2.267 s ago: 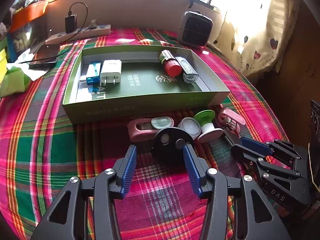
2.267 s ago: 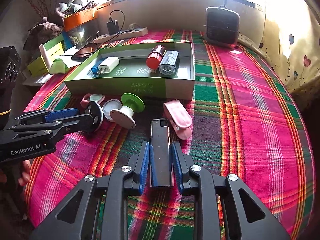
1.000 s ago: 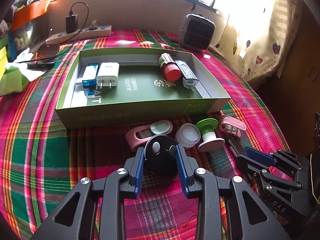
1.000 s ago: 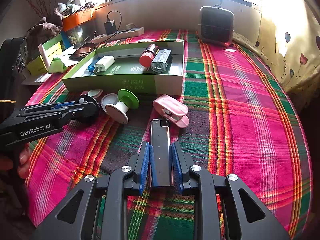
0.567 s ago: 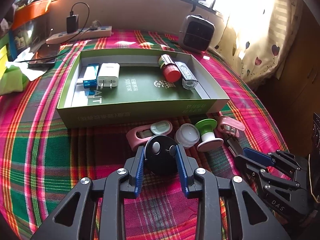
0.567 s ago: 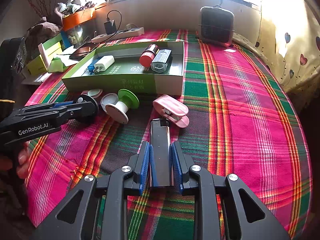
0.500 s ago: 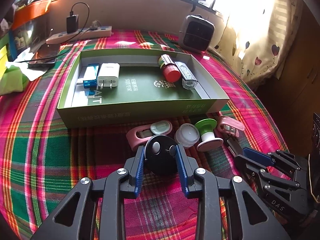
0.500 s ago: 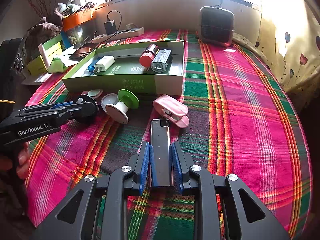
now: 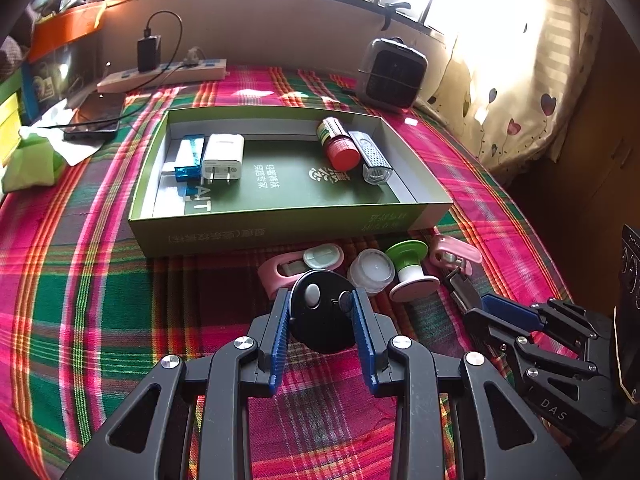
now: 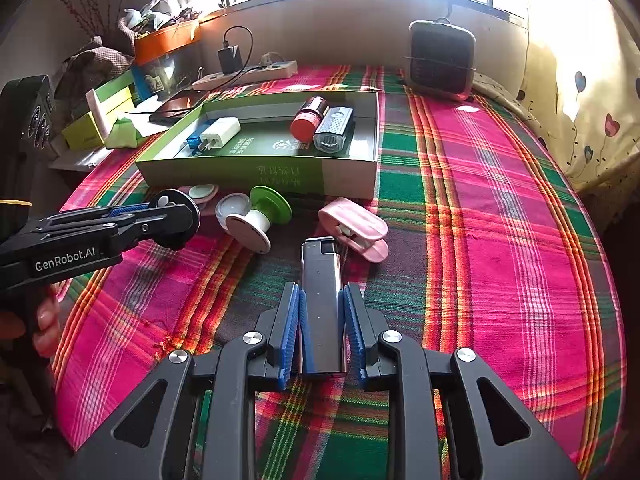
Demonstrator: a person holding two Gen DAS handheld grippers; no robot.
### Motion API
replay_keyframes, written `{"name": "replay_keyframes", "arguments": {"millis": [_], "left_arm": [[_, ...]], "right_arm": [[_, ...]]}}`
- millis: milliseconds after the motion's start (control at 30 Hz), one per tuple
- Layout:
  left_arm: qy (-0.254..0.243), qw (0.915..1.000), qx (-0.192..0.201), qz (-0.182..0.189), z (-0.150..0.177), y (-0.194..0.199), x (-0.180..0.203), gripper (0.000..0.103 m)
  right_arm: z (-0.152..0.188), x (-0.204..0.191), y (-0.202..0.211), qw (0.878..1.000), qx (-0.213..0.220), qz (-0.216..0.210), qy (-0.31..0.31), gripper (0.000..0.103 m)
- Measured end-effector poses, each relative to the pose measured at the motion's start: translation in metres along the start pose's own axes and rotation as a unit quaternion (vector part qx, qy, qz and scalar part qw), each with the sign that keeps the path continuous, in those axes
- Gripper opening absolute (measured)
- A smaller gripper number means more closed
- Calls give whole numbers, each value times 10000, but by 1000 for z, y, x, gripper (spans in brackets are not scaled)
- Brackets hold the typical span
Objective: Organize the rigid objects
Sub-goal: 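Lift the key fob with the left tool while the right tool lifts the lighter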
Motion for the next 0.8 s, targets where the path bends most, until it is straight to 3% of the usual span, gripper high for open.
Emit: {"name": "replay_keyframes", "arguments": {"millis": [800], "left_arm": [[-56, 9996, 279, -52, -14, 21, 0, 29]], "right_arm": [[-15, -7, 13, 9997, 198, -48, 103, 24]]}}
Point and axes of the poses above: each gripper's, at about its wrist camera, not at the fingertips, and y roughly against the way its jaws point, x to its right, z to its underside, the point moved 10 cm from there along -y, roughly the way its jaws point, and after that the axes turned 6 degrees about -z, right-handed, at the moved point
